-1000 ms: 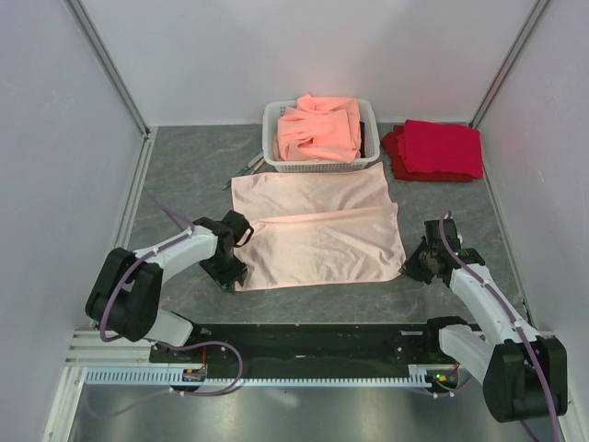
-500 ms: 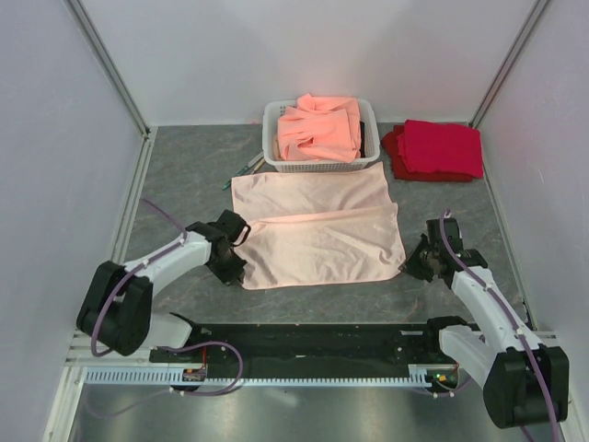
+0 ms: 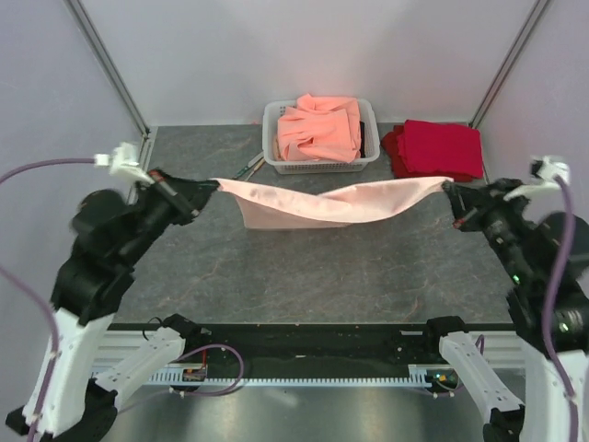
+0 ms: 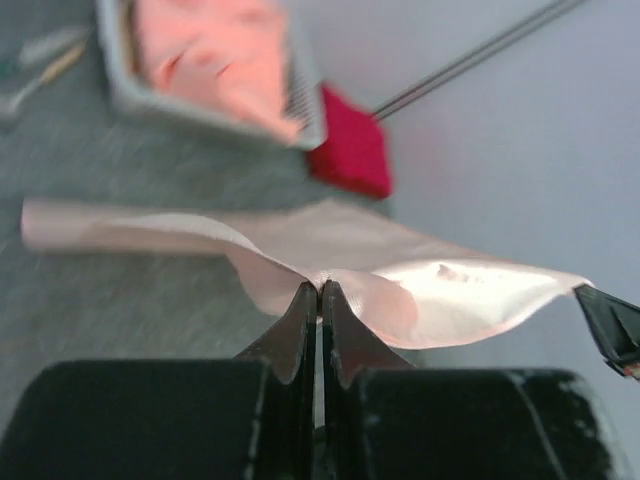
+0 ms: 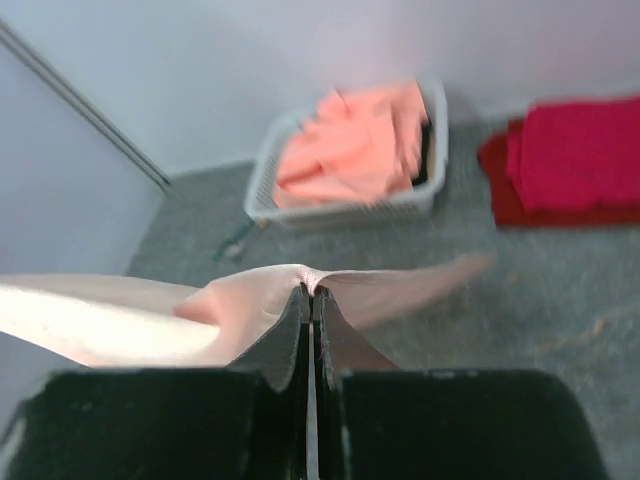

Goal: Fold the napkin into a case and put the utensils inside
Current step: Fold and flatten the napkin at the center of the board.

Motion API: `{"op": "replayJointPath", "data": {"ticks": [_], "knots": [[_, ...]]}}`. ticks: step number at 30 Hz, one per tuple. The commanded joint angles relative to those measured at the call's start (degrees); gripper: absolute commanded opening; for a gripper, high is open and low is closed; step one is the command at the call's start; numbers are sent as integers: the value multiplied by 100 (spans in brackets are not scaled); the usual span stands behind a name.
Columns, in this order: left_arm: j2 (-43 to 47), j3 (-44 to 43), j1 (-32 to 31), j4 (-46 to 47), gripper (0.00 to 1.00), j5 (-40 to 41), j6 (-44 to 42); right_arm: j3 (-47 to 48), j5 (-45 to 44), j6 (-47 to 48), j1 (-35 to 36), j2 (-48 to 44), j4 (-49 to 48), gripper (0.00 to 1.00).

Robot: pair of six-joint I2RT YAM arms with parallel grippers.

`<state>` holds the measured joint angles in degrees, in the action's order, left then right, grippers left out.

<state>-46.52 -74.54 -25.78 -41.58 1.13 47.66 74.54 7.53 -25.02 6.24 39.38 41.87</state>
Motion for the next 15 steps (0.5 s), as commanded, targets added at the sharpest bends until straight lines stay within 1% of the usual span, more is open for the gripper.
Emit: {"op": "replayJointPath", "data": {"ticks": [1,4,6,8,11,12,13,14,15], "knots": [[696,-938,3,712,2,-578,-1188,1191,-68,375,158,-395,287,0],[1022,-1229,3,1020,2,-684,-1329,1807,91,445,228,-580,287,0],[1206,-1282,3,1213,2,-666,-1408,1958,47,454,272,-738,173,0],[1277,-1265,3,1301,2,-614,-1417,2055,-198,471,308,-834,103,0],[1251,-1098,3,1451,2,-430,-1417,1959,-716,489,352,-800,85,0],[1207,-958,3,1469,2,-246,-1400,1872,-892,480,386,-782,76,0],[1103,-870,3,1530,2,-166,-1400,1619,-1033,419,387,-765,50,0],[1041,-791,3,1548,2,-139,-1295,1459,-1365,384,387,-678,24,0],[936,-590,-6,1557,2,209,-1207,1310,-1499,357,387,-607,15,0]]}}
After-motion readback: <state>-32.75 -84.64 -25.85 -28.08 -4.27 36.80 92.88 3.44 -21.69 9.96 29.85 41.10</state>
